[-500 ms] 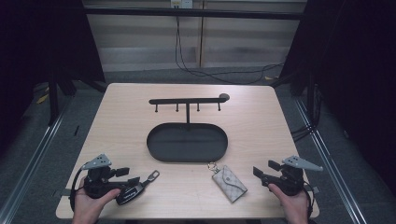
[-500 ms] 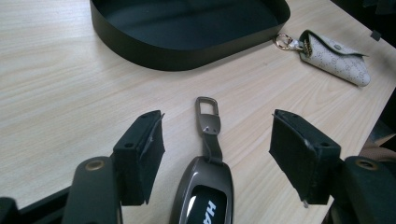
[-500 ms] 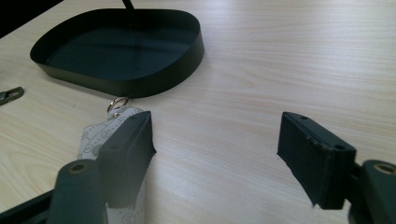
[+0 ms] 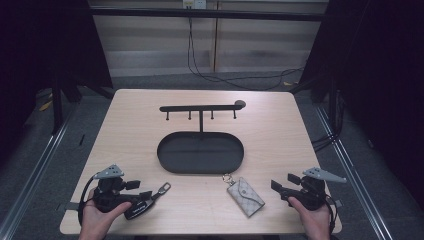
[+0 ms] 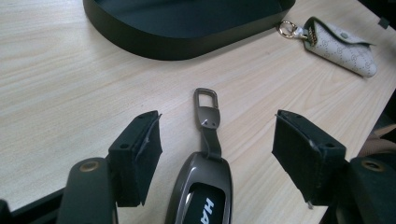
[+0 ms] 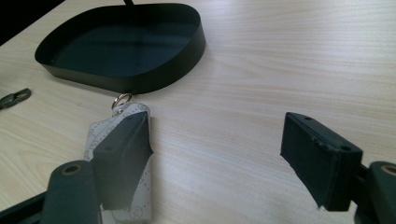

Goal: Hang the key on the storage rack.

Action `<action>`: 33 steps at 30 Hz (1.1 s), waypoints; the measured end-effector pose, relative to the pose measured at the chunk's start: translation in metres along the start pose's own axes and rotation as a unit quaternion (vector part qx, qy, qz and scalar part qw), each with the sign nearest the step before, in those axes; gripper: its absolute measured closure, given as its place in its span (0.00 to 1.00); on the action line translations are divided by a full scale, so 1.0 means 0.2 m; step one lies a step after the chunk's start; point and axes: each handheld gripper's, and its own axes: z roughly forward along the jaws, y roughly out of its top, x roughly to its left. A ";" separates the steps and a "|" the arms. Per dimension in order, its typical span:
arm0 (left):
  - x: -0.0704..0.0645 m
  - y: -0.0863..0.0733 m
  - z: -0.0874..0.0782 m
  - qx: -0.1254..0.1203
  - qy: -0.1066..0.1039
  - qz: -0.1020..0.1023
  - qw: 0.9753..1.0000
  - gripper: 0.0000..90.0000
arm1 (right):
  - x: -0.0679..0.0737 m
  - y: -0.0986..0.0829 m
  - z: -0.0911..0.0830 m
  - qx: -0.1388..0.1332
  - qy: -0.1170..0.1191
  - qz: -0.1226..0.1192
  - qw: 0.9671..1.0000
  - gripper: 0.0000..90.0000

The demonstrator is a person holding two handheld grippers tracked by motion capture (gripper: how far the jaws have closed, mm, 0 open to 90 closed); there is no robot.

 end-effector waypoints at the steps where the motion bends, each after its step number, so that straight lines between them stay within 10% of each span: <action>1: 0.00 0.00 0.00 0.001 -0.002 0.001 1.000 0.36 | 0.00 0.00 0.00 0.000 0.002 0.000 1.000 0.27; 18: -0.03 0.07 0.04 0.045 -0.001 0.025 0.999 0.40 | 0.01 0.00 0.00 0.006 -0.003 -0.005 1.000 0.26; 33: -0.11 0.25 0.12 0.101 0.009 0.073 0.992 0.48 | 0.02 -0.01 0.02 0.023 0.007 -0.008 1.000 0.25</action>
